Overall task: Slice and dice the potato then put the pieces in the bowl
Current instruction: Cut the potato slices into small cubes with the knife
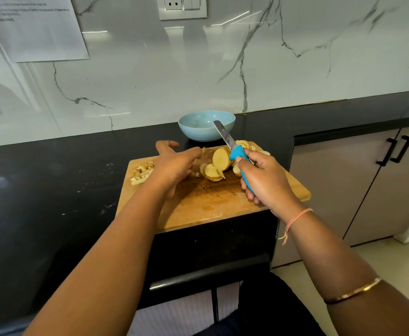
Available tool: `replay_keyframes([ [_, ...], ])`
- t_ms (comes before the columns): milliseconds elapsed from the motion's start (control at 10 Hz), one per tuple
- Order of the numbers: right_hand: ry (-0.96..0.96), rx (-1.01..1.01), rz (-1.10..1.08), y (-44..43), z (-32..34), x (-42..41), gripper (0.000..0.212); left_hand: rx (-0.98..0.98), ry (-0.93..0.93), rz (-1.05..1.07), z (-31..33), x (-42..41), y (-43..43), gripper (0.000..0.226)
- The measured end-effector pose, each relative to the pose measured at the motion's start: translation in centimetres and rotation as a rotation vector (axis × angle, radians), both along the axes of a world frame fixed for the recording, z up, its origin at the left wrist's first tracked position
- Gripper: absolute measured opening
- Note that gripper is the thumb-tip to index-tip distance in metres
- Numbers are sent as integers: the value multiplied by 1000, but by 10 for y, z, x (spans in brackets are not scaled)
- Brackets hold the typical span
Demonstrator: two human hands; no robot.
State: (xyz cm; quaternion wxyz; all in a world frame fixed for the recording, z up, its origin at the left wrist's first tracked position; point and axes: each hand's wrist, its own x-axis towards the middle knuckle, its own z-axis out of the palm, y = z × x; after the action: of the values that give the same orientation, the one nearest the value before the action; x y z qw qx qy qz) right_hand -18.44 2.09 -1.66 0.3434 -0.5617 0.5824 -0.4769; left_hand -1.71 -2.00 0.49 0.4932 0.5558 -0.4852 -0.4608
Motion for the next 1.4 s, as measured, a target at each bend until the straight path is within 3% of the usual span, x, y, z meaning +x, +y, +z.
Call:
replay_keyframes([
  [200, -7, 0, 2, 2, 1, 0, 44, -77, -74, 122, -1, 6, -2, 58],
  [300, 2, 11, 2, 3, 4, 1, 43, -163, -270, 30, 5, 12, 7, 59],
  [400, 21, 34, 32, 4, 8, -1, 42, -197, -583, -134, 9, 21, 13, 57],
  [600, 233, 77, 215, 25, 18, 0, 41, -19, -852, -397, 10, 34, 11, 64],
  [800, 635, 112, 308, 46, 20, 11, 43, 56, -941, -409, 5, 36, 6, 74],
  [900, 798, 27, 238, 48, 18, 16, 44, 39, -944, -388, 1, 38, 2, 74],
  [1400, 871, 31, 122, 29, 23, 15, 41, -78, -985, -279, -9, 29, -5, 48],
])
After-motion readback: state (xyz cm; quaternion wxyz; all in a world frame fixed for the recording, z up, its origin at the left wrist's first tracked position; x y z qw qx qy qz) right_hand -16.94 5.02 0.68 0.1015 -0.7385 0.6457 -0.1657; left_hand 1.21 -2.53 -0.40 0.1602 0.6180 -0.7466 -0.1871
